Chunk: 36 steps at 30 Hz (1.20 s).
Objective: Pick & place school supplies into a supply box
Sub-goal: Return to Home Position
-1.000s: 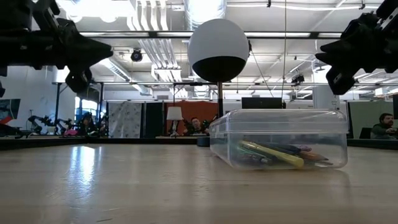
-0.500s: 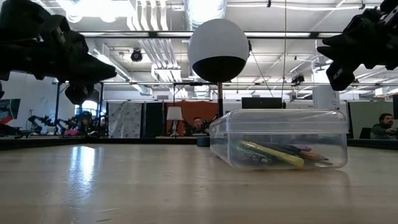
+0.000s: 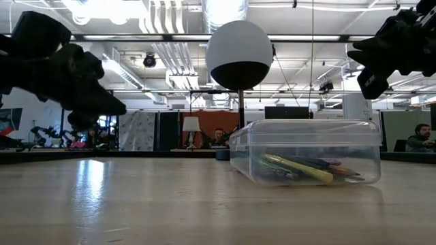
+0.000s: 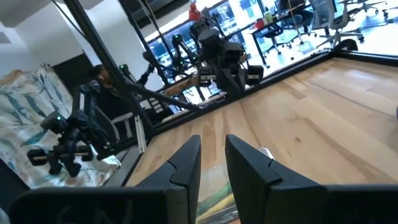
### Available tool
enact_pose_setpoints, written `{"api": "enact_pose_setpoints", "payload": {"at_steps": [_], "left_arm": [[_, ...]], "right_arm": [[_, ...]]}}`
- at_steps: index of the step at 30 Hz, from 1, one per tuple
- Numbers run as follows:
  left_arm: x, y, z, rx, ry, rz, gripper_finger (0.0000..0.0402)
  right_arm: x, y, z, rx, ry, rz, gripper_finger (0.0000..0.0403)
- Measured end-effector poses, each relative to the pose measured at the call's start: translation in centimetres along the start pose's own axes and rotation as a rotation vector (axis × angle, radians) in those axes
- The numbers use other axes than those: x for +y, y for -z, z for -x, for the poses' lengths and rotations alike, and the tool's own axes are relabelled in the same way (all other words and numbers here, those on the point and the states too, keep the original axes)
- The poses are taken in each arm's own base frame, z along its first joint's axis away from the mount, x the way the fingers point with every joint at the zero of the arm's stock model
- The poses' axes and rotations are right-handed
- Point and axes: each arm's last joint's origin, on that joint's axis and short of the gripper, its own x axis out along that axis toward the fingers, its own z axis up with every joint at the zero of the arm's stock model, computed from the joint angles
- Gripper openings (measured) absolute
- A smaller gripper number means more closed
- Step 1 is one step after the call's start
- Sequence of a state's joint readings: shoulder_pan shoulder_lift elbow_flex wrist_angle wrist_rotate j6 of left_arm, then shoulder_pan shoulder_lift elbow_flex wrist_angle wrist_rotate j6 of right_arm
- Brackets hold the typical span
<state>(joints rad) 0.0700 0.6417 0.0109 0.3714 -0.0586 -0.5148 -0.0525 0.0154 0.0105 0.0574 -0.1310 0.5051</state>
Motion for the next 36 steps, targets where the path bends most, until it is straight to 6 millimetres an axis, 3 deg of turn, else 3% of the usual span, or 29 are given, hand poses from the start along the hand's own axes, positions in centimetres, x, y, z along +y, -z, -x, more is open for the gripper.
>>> {"api": "enact_pose_setpoints", "payload": {"at_steps": [36], "left_arm": [[1.3, 2.5, -1.4, 0.229, -0.129, -0.016, 0.004]], "right_arm": [[0.0, 0.0, 0.0, 0.0, 0.0, 0.0, 0.0068]]}}
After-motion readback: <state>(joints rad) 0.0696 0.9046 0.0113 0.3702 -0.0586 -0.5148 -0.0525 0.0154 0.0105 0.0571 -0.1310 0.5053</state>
